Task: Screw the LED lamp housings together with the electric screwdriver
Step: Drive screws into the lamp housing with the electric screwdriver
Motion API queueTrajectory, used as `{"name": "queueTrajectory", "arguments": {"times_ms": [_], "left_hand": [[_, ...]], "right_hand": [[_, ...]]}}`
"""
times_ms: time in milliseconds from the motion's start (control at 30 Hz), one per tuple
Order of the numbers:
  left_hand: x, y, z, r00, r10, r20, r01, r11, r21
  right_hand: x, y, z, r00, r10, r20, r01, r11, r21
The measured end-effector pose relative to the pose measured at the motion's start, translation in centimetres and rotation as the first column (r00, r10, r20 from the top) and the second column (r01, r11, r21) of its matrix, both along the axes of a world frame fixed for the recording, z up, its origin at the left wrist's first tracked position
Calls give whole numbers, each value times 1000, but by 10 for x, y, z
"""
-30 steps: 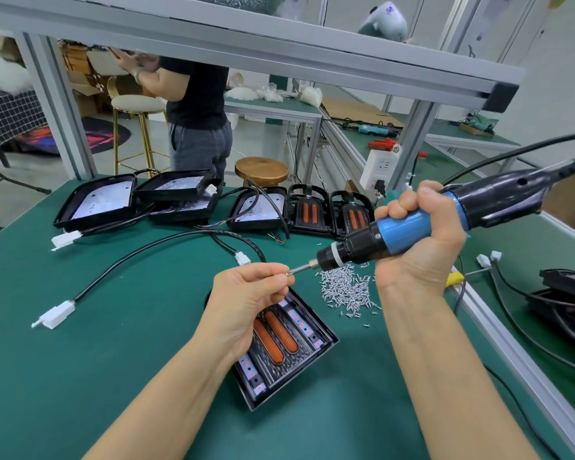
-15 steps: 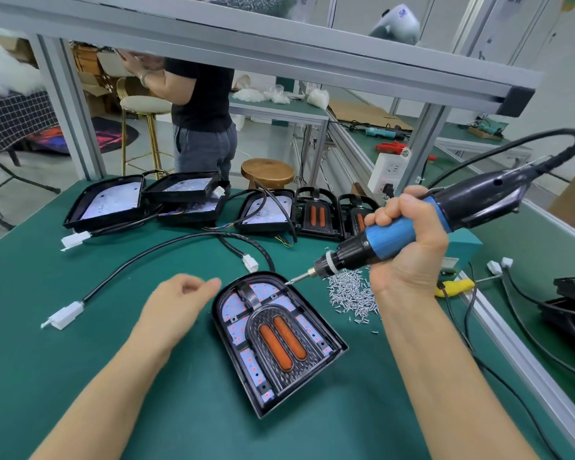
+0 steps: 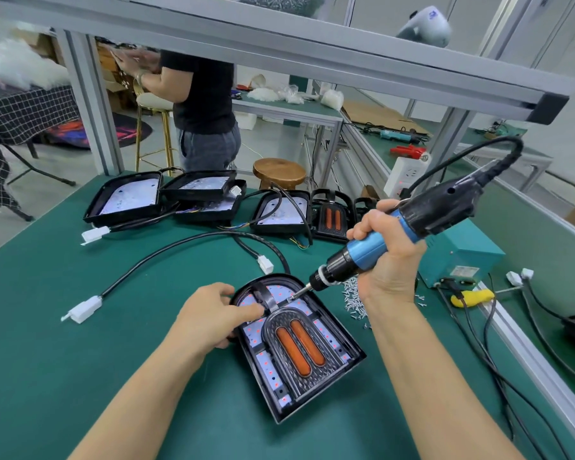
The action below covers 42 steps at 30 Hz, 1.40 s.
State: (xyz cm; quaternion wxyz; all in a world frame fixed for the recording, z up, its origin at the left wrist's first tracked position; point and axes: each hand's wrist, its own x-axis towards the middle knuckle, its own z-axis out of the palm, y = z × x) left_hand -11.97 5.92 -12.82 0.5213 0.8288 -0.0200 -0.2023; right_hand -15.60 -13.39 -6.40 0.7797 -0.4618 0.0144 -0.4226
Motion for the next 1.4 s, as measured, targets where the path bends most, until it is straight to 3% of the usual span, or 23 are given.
{"name": "queueTrajectory", "arguments": {"times_ms": [500, 633, 833, 933, 1067, 1233, 1400], "left_hand": [[-10, -7, 0, 997, 7, 79, -10, 999, 38], [0, -5, -3, 969, 65, 239, -96, 989, 117], [-11, -24, 13, 878, 16, 478, -19, 1000, 2], [-13, -38, 23, 872, -93, 480, 80, 996, 47], [-13, -45, 25, 867, -119, 484, 84, 992, 93], [-15, -44, 24, 875, -43, 481, 49, 999, 0], [-19, -43, 30, 907, -80, 414, 115, 991, -61]], "right_hand": [[7, 13, -3, 998, 38, -56, -44, 993, -106], [2, 6, 3, 999, 39, -5, -39, 998, -56], [-7, -7, 16, 998, 31, 61, -32, 999, 20], [-9, -8, 21, 996, 39, 78, -42, 998, 37], [-12, -8, 25, 994, 53, 95, -62, 994, 95], [-15, -10, 28, 993, 60, 105, -75, 987, 145], [-17, -10, 28, 995, 59, 86, -72, 985, 154]]}}
